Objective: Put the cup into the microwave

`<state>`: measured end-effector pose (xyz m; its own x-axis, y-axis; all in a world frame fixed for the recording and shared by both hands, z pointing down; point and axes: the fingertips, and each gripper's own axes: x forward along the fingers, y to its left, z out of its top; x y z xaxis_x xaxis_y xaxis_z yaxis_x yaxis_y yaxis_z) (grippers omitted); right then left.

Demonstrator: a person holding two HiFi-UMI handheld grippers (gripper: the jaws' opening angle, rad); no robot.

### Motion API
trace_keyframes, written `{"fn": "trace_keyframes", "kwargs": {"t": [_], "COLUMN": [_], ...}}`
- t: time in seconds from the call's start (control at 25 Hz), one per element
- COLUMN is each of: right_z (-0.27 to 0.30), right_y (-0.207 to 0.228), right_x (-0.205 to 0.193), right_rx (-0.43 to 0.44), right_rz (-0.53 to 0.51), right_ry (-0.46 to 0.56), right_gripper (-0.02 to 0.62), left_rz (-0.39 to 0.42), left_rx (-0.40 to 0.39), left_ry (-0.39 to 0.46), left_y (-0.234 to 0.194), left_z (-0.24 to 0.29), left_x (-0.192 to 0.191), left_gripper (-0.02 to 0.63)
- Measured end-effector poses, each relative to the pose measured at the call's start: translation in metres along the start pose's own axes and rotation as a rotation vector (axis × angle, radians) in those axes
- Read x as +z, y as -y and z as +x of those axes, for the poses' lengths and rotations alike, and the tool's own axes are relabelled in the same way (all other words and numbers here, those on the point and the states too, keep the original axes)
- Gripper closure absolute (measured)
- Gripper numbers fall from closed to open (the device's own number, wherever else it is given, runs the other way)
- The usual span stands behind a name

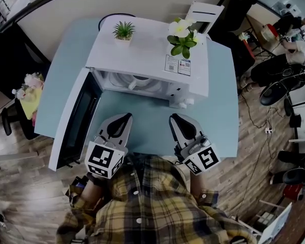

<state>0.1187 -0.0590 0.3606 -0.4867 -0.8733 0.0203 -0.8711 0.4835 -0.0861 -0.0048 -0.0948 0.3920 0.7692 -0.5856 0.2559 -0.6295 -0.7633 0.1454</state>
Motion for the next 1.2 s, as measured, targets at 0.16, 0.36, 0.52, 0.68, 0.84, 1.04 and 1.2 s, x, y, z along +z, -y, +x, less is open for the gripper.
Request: {"fn": "trace_keyframes", "kwargs": {"t": [0.16,0.36,0.52,0.68,0.84,1.04,1.2], "right_z": [-0.003,-0.003,-0.003,-0.003,-0.001,0.001,0.002], "right_y": [0.004,0.004,0.001,0.001,0.003,0.007,0.009], "right_x": [-0.002,-0.004,-0.005,-0.009,-0.012,-0.013,-0.016], "right_rx": [-0.020,-0.032,-0.028,-0.028,-0.032,-0.039,-0.042], "right_rz": [0.028,0.025,0.018,0.025,0.033,0.043,0.054], "right_ry": [0.004,0.003,0.000,-0.012,-0.021,-0.021,-0.024], "right_gripper": [0.592,0.592,0.592,0.592,0.592,0.592,0.592], "left_rz": [0.001,0.001,0.002,-0.002,-0.007,-0.010,-0.010], "left_rx": [0.011,0.027,0.031,0.038,0.050,0.060,0.061], "left_ry": [0.003,0.003,0.002,0.001,0.000,-0.002,-0.005], "left_y": [0.000,-0.001,-0.001,-0.001,-0.003,-0.005,-0.006], "left_z": [-0.004,-0.008,-0.008,-0.010,-0.011,-0.013,-0.012], "left_x": [-0.002,-0.004,-0.005,-0.007,-0.008,-0.009,-0.010], "left_gripper": [0.615,0.615,0.615,0.615,0.615,0.615,0.615]}}
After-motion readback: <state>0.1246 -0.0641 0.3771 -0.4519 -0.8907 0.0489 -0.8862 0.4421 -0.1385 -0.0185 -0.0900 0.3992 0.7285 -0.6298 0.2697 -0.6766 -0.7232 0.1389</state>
